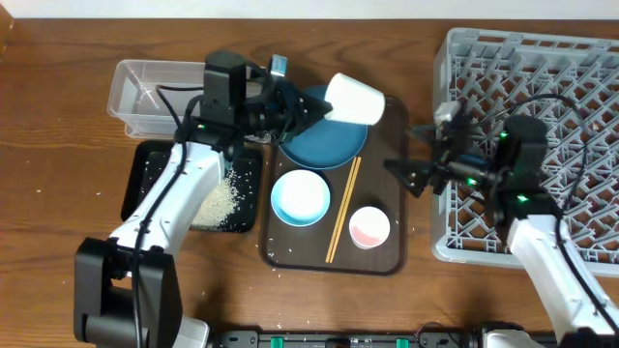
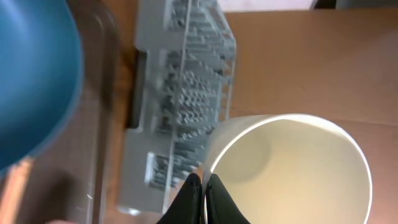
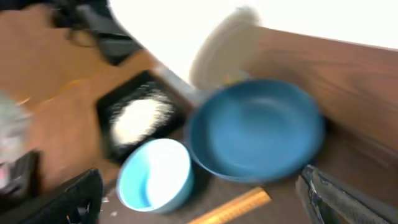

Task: Sort waste into correct bins and load items into the dishwasher rack
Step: 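Grasp the white cup with the left gripper and lift it toward the right gripper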

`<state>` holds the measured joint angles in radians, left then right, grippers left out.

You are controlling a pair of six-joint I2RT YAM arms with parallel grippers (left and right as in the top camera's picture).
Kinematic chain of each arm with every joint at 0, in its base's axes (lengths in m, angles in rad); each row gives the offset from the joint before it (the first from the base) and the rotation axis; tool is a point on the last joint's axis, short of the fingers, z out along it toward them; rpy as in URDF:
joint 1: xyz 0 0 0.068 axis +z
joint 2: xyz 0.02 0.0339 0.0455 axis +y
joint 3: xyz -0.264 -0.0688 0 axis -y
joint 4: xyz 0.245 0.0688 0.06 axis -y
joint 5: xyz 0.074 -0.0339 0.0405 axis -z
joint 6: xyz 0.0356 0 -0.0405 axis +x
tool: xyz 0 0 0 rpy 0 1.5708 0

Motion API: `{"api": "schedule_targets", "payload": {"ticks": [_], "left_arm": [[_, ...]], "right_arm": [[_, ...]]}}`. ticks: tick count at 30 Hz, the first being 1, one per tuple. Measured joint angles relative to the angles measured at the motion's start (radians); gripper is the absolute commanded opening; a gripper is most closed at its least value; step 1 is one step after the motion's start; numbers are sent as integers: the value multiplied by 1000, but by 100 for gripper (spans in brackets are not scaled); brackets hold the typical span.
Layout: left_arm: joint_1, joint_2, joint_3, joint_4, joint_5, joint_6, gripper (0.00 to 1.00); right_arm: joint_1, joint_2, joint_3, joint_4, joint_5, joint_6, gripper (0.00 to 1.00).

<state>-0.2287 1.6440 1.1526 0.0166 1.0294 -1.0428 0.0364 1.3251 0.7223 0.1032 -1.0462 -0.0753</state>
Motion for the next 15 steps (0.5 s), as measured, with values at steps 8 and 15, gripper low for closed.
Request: {"api": "schedule_targets", "payload": {"ticks": [8, 15], "left_arm": [[-16, 0, 0, 4, 50, -62, 6], [-17, 0, 0, 4, 113, -77, 6]], "right_arm": [[60, 26, 1, 174, -44, -11, 99], [60, 27, 2, 249, 37, -13, 99]]}}
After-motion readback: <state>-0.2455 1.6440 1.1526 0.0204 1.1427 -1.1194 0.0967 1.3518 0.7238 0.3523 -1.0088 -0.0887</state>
